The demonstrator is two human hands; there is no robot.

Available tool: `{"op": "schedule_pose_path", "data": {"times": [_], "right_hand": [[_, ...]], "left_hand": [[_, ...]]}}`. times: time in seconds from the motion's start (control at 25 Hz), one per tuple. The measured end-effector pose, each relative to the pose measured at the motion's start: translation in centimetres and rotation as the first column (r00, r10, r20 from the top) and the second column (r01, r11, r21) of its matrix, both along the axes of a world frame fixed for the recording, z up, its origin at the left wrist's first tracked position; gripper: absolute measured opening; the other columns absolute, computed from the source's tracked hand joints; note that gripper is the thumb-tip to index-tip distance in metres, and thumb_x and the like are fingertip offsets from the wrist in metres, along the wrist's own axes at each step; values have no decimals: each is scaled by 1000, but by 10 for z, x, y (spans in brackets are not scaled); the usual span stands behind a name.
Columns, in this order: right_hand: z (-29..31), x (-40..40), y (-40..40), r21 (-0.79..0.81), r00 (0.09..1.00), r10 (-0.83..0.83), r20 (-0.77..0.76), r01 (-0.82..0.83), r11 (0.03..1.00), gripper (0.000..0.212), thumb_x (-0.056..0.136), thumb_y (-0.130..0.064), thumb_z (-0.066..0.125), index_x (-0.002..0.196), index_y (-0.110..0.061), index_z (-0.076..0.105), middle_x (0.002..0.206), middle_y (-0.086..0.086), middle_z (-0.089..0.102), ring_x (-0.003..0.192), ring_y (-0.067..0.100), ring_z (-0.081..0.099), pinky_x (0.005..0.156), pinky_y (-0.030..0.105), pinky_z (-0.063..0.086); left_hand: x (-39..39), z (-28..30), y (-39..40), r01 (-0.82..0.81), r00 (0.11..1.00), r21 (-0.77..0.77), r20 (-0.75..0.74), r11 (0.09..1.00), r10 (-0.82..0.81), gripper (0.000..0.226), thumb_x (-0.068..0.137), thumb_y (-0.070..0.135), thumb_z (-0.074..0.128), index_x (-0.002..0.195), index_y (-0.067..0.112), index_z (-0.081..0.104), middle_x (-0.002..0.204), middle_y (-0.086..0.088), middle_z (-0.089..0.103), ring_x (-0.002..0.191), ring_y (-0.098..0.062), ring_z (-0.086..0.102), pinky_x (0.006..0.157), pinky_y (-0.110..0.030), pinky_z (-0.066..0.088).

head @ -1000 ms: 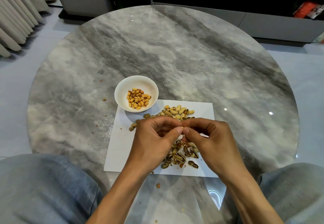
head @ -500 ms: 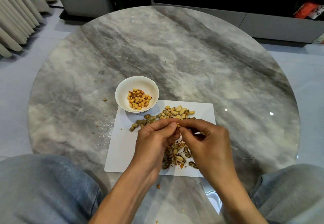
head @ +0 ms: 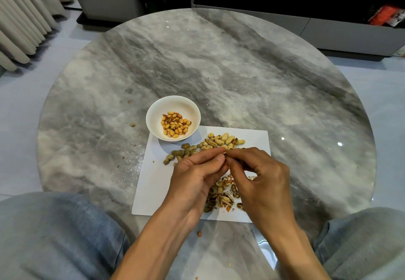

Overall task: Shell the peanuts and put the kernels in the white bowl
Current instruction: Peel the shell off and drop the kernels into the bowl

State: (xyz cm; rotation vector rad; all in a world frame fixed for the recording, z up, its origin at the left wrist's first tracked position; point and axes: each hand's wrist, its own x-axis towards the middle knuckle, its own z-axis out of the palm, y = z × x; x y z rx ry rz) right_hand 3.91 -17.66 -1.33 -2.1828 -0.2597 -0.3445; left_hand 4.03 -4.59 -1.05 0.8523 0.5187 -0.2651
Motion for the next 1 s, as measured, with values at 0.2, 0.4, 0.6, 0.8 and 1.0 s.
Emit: {"op": "schedule_pose_path", "data": {"times": [0.2, 0.4, 0.6, 0.8, 1.0], "right_hand": [[0, 4, -8, -88, 995, 88, -38, -91, 992, 27, 87, -8, 71, 109, -23, 76, 88, -9, 71, 80, 12, 67, 70, 36, 56], [5, 2, -5, 31, 980, -60, -188, 67, 997, 17, 85, -11, 78, 97, -22, 79, 80, -14, 73, 72, 5, 67, 66, 18, 53], [7, 13, -13, 453, 712, -22, -702, 470, 758, 10, 81, -3, 78, 84, -13, 77, 75, 5, 76, 68, 19, 73, 66, 27, 61], [7, 11, -8, 481, 650, 35, -759, 523, 704, 10, 80, 2, 77, 84, -7, 77, 77, 7, 77, 67, 17, 72, 62, 23, 59], [4, 9, -7, 484, 638, 67, -767, 506, 714, 12, 80, 0, 77, 91, -6, 77, 87, 10, 77, 71, 17, 72, 65, 24, 59]], "left_hand": [[0, -4, 2, 54, 998, 121, 10, 991, -56, 23, 88, -7, 62, 105, 1, 74, 100, -15, 76, 90, -18, 74, 77, -21, 58], [-1, -4, -1, 36, 998, 406, 27, 913, -51, 15, 91, 2, 66, 95, 12, 77, 85, -6, 78, 78, -12, 73, 73, -20, 57], [1, -7, 2, 21, 999, 425, -48, 905, -1, 10, 86, 6, 74, 85, 16, 78, 78, -1, 76, 71, -8, 67, 64, -18, 53], [3, -4, 5, -5, 994, 234, -102, 972, 29, 14, 93, 1, 61, 93, 3, 75, 68, -6, 64, 59, -10, 56, 53, -18, 47], [5, -1, 8, -45, 983, 2, -176, 999, 45, 32, 93, -12, 44, 109, 0, 68, 91, -14, 76, 63, -10, 64, 55, -18, 53]]}}
